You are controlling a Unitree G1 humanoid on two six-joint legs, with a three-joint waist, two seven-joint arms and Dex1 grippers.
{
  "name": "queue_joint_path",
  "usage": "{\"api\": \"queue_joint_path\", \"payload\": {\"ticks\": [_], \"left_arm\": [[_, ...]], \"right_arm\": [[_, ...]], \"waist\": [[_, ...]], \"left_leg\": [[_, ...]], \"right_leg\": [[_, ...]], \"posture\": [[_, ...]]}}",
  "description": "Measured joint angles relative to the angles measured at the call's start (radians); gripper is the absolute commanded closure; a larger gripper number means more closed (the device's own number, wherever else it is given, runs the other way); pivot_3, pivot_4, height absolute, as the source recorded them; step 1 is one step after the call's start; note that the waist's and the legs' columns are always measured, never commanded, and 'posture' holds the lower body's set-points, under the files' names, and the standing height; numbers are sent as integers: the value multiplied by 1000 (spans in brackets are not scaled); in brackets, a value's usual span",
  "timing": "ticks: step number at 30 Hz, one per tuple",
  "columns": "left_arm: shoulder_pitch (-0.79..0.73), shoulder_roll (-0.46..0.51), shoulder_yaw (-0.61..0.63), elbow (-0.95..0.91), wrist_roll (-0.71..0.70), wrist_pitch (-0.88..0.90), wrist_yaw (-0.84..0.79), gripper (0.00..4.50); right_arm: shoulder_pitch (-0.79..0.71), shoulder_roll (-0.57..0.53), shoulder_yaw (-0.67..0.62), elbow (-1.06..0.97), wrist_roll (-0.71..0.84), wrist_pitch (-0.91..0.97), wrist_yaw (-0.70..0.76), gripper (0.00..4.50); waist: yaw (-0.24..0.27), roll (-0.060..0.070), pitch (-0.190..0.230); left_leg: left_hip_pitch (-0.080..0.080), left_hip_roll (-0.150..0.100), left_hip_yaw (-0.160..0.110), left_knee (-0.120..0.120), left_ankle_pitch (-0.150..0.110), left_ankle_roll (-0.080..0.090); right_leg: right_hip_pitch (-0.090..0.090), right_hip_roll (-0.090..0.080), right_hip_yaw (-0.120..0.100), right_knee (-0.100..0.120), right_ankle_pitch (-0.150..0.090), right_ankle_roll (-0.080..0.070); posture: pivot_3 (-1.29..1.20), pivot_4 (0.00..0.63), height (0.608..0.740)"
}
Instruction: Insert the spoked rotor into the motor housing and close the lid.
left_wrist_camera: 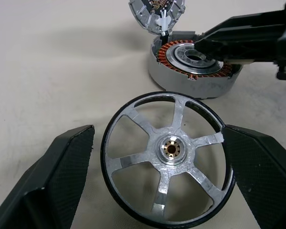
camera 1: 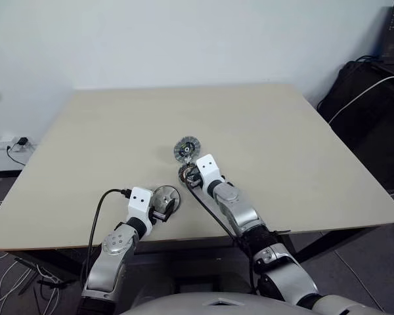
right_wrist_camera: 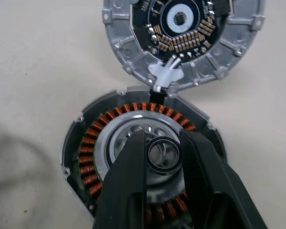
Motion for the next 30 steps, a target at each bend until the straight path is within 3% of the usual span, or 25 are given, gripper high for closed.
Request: {"api": "queue_joint_path", "payload": {"ticks": [30], "left_arm": [[16,-4,0,-14,0,1,19,0]], "right_arm": [[-93,43,-5,196,-20,-96,28,3789]], "waist": [[-16,0,0]], "left_leg": [[0,0,0,0,4,-3]], "right_leg": [[-6,0,1,12,-3,-5]], "posture": [[0,0,740]]}}
